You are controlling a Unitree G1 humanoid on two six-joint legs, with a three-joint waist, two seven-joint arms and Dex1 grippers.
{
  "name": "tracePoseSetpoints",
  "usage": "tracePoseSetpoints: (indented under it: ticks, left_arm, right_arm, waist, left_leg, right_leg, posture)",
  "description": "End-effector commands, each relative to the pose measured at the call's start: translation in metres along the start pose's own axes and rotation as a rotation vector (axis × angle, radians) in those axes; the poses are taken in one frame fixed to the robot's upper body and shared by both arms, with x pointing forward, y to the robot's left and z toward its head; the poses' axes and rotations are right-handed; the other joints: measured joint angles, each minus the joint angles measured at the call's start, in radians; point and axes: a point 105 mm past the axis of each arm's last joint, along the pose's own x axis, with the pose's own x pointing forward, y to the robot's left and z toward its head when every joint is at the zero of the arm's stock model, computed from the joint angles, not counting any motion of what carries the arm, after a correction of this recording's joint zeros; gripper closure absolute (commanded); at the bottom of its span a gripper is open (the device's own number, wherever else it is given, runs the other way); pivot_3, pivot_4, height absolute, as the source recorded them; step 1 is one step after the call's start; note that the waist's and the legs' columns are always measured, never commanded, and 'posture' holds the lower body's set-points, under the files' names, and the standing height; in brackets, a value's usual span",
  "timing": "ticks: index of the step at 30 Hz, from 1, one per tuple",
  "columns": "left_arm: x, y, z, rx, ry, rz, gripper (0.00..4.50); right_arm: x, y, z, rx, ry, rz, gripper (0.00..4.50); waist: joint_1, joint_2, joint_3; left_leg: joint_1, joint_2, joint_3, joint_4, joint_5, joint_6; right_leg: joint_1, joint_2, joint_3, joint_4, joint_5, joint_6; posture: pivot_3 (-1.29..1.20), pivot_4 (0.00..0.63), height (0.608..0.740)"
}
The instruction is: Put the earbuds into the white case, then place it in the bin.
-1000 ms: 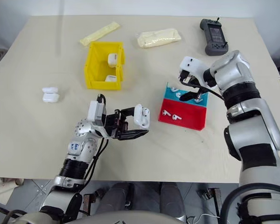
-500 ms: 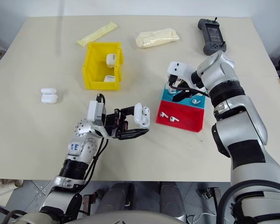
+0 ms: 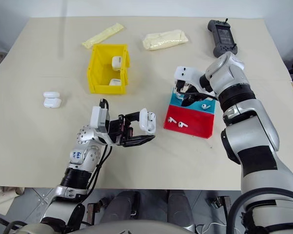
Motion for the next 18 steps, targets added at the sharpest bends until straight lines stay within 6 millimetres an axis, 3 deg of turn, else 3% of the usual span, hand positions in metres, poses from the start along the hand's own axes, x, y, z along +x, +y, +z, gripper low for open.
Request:
tracePoseSetpoints:
  ticks: [1, 7, 10, 13, 18]
  left_arm:
    - [0.0022, -0.004, 0.0081, 0.039, -0.011, -0.017, 1.71]
    - [0.0024, -0.0025, 0.0093, 0.042, -0.011, -0.013, 1.71]
    - [0.0024, -0.003, 0.0097, 0.042, -0.012, -0.014, 1.71]
    - [0.0025, -0.0031, 0.0099, 0.041, -0.012, -0.015, 1.71]
    - [0.003, -0.0033, 0.0102, 0.039, -0.013, -0.017, 1.71]
  right_arm:
    - [0.0014, 0.0008, -0.0028, -0.007, 0.024, 0.003, 2.61]
    - [0.005, 0.0033, -0.0063, -0.025, 0.044, 0.015, 2.61]
    - [0.0048, 0.0037, -0.0049, -0.022, 0.033, 0.018, 3.15]
    - [0.0045, 0.0044, -0.0044, -0.027, 0.03, 0.023, 4.04]
    - [0.0026, 0.0019, -0.0028, -0.011, 0.012, 0.0, 4.04]
  waist:
    - [0.0, 0.0, 0.0]
    - [0.0, 0.0, 0.0]
    - [0.0, 0.0, 0.0]
    - [0.0, 0.0, 0.0]
    - [0.0, 0.0, 0.0]
  left_leg:
    - [0.0, 0.0, 0.0, 0.0, 0.0, 0.0]
    - [0.0, 0.0, 0.0, 0.0, 0.0, 0.0]
    - [0.0, 0.0, 0.0, 0.0, 0.0, 0.0]
    - [0.0, 0.0, 0.0, 0.0, 0.0, 0.0]
    - [0.0, 0.0, 0.0, 0.0, 0.0, 0.0]
  right_leg:
    - [0.0, 0.0, 0.0, 0.0, 0.0, 0.0]
    - [0.0, 0.0, 0.0, 0.0, 0.0, 0.0]
    - [0.0, 0.0, 0.0, 0.0, 0.0, 0.0]
    - [0.0, 0.0, 0.0, 0.0, 0.0, 0.0]
    - [0.0, 0.0, 0.0, 0.0, 0.0, 0.0]
  posture:
    - [0.0, 0.15, 0.74]
    - [0.0, 0.15, 0.74]
    - [0.0, 0.15, 0.74]
    - [0.0, 0.15, 0.74]
    - [0.0, 0.15, 0.74]
